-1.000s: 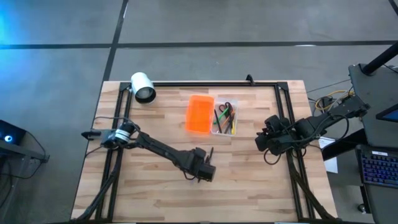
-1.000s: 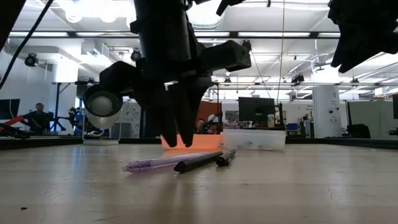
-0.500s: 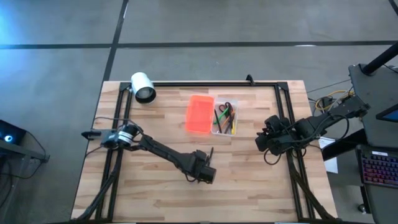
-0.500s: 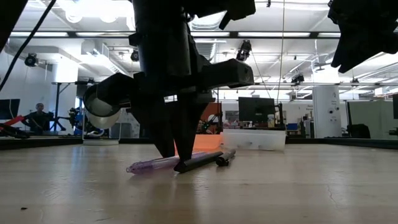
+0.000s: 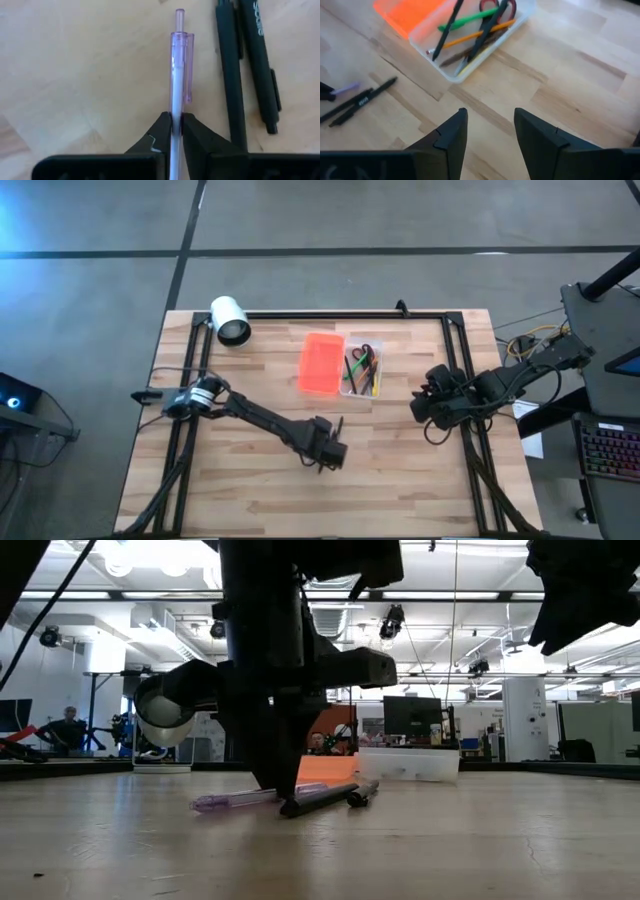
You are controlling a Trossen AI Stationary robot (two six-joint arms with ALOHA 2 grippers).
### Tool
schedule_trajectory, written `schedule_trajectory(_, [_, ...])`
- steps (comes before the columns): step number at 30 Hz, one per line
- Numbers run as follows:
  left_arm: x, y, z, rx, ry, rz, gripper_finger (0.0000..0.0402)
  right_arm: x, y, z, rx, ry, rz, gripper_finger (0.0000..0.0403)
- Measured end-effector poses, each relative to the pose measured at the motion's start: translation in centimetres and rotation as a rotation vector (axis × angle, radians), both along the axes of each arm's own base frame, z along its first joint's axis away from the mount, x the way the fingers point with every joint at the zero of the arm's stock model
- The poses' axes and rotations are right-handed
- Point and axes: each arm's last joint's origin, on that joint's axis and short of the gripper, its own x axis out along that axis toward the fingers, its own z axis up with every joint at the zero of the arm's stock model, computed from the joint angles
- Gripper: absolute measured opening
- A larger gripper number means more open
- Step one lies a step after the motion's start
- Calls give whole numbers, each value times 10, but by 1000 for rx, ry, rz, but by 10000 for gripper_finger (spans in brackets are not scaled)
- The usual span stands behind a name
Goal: Pick & place school supplies into a supply box
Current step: Put the purple pen into the orange supply box
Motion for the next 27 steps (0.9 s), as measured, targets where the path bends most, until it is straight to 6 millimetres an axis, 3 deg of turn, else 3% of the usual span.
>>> schedule_trajectory(5, [7, 15, 23, 10, -139, 30, 12, 1, -1, 2, -44, -65, -48, 149])
schedule_trajectory(11, [24, 46, 86, 41, -519, 76, 12, 2, -3, 4, -107, -130, -96, 138])
schedule_trajectory(15, [40, 92, 89, 76, -614, 109, 12, 2, -4, 8, -135, -181, -112, 131])
schedule_trajectory(20, [43, 160, 90, 99, -612, 171, 12, 4, -3, 15, -131, -206, -115, 125])
schedule_trajectory(27, [39, 219, 92, 98, -660, 225, 13, 5, -2, 16, -88, -222, -128, 125])
